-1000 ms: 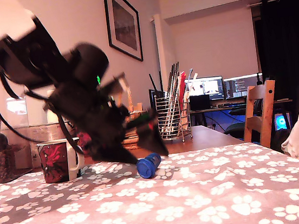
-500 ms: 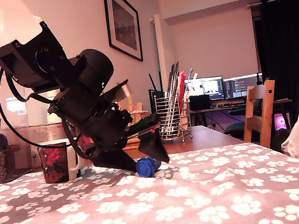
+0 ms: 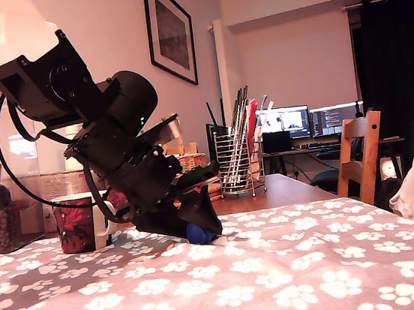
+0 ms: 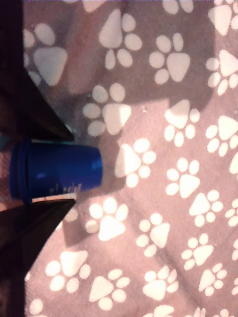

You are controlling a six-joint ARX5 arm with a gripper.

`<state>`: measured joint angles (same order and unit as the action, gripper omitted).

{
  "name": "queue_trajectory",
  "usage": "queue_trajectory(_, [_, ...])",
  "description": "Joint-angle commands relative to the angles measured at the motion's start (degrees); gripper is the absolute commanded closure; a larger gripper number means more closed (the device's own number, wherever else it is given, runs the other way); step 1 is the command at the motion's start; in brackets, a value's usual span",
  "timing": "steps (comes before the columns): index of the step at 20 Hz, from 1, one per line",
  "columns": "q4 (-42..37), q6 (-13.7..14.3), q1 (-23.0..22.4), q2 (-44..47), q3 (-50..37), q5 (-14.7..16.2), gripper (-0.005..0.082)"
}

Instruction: Pick up the coffee capsules on the table and drop them inside the coffee cup

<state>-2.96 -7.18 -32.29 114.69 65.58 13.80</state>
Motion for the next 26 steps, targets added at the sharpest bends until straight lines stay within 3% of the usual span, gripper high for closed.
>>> queue_trajectory(1, [-0.1,0.1,-0.5,1.7,0.6,0.1,0.0624])
queue_trajectory(11, [2.0,1.0,0.1,-2.2,4.2,2.4,0.0624])
queue_trajectory(19, [10.9,3.6,2.8,-11.8,4.2,1.9,0.0624])
queue_trajectory(22, [12.4,6.2,4.1,-14.5,3.7,0.6,0.0624])
queue_trajectory(26, [12.4,6.2,7.0,-17.6,1.9,0.0,0.0624])
